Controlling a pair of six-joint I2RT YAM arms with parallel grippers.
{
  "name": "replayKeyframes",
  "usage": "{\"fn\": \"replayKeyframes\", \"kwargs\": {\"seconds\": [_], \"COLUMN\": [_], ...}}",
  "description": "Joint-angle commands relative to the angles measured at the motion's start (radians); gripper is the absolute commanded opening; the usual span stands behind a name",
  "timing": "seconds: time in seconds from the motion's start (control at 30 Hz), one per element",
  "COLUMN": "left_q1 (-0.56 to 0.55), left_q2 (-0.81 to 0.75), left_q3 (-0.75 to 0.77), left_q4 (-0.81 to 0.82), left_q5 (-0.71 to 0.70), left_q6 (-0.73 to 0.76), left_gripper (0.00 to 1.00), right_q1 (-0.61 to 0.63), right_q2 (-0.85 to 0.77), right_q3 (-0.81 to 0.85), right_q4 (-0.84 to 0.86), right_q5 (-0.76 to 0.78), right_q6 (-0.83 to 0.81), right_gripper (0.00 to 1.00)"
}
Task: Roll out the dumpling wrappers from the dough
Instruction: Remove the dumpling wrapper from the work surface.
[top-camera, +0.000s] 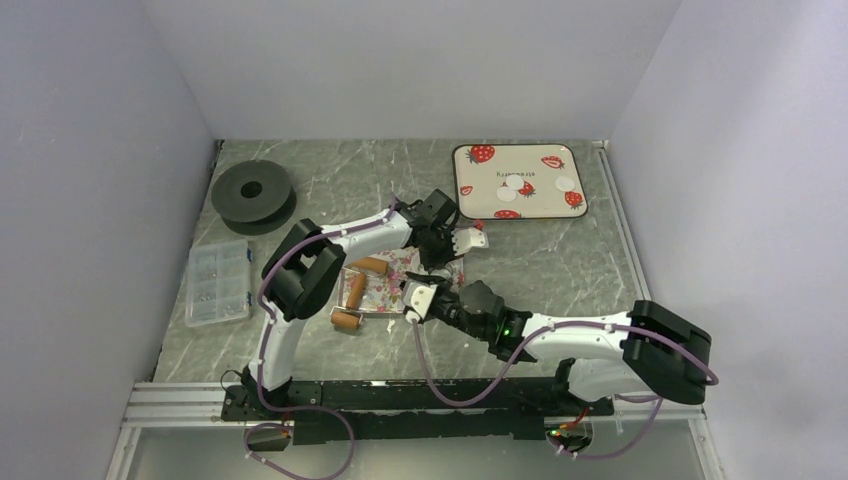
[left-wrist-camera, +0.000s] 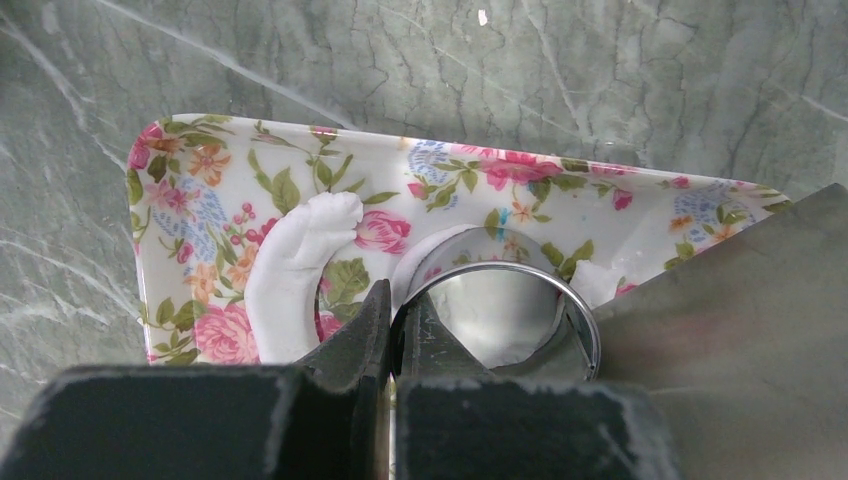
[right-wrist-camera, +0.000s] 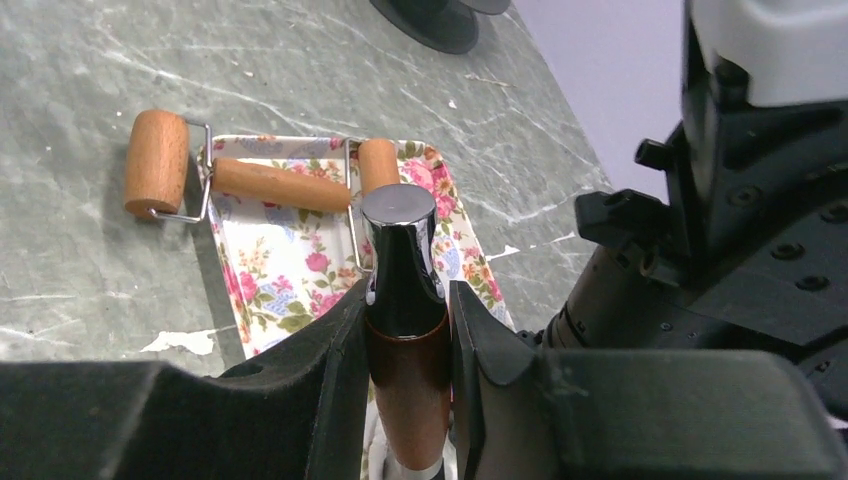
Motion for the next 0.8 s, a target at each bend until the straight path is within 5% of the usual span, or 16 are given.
{"fn": "replayKeyframes", "kwargs": {"seconds": [0.0, 0.77], "left_q1": [-0.024, -0.049], "left_q2": [0.021, -0.007], "left_q3": [-0.087, -0.121], "left_q4": [-0.014, 0.016], "left_q5": [-0.009, -0.042], "left_q6": [-0.029, -0.001], "left_gripper": [0.0, 0.0], "right_q1": [-0.014, -0.028], "right_q2": [-0.024, -0.064], "right_q3": [-0.045, 0.002], "right_q4": [0.071, 0.14], "right_q5": [-0.074, -0.169], "right_q6": [0.17, 0.293], "right_gripper": [0.0, 0.0]}}
